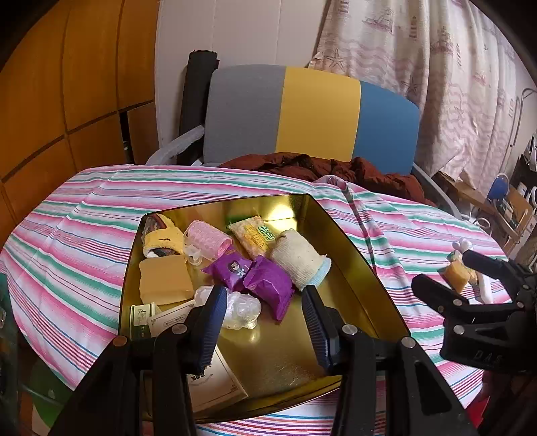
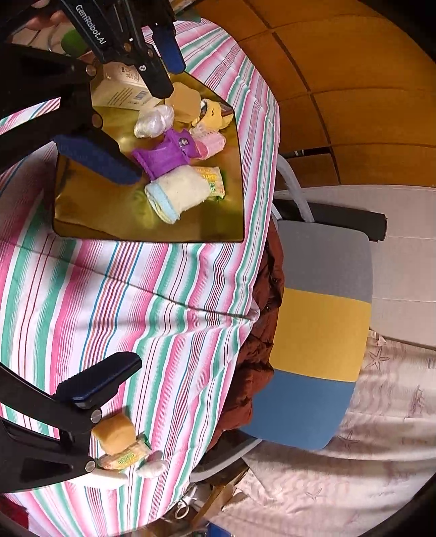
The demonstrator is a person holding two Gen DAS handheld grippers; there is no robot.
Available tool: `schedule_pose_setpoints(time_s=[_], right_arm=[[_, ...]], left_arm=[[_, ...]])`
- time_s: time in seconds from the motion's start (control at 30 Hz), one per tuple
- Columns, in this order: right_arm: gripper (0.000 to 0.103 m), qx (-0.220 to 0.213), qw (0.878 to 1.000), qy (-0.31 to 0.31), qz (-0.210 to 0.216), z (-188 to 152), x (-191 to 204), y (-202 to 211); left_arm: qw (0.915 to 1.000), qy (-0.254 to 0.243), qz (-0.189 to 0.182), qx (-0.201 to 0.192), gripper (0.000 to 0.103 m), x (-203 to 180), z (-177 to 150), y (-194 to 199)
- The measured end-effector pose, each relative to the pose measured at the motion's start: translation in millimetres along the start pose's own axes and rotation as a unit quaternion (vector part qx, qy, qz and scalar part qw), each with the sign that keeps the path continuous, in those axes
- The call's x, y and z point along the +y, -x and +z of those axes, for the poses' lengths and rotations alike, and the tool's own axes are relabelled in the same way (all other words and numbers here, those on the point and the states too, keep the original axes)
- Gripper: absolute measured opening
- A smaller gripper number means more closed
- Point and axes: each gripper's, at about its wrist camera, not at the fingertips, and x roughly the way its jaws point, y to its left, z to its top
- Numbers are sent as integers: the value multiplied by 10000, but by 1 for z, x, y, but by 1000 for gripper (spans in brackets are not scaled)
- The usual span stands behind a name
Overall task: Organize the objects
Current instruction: 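Withdraw both open tools from the tray toward the white and yellow sponges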
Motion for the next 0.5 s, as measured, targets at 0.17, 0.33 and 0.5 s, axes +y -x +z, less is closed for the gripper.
schedule_pose_setpoints(time_s=[0.17,0.33,0.5], right_arm=[[100,6,9999,-105,-76,-1,-14,1],[100,51,9996,-229,-140,-4,-31,2],[100,198,9978,-632,-82,-6,-63,1]], left_arm=[[10000,-73,-48,14,47,-5,-1,-1],[9997,-193,-128,80,47,-14,-2,-3],[9992,-322,-223,71,47,-24,-3,-2]])
